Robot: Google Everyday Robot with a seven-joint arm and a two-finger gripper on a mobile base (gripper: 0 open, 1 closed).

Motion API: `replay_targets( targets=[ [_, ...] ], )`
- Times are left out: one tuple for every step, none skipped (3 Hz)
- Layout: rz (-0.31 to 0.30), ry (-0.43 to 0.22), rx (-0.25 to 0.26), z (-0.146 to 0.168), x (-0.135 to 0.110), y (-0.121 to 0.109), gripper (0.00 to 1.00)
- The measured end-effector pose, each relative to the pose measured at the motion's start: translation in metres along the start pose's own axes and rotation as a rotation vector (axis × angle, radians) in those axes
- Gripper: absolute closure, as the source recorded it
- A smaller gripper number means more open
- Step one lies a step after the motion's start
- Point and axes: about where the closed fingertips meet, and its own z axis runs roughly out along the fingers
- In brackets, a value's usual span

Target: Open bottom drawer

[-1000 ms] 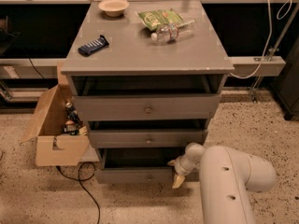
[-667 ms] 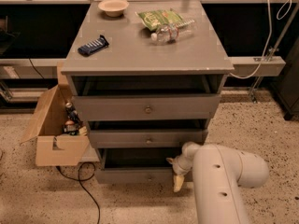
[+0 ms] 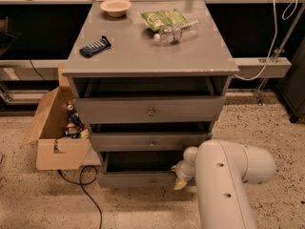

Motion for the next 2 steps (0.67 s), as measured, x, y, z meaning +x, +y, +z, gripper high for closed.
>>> replay_targets(
  targets=[
    [0.04,0.012,-0.035,0.0011,0.0042,0.0268,0.73],
    [0.045,0.012,-0.038,-0.0005,0.0037,0.0287,0.96]
  ],
)
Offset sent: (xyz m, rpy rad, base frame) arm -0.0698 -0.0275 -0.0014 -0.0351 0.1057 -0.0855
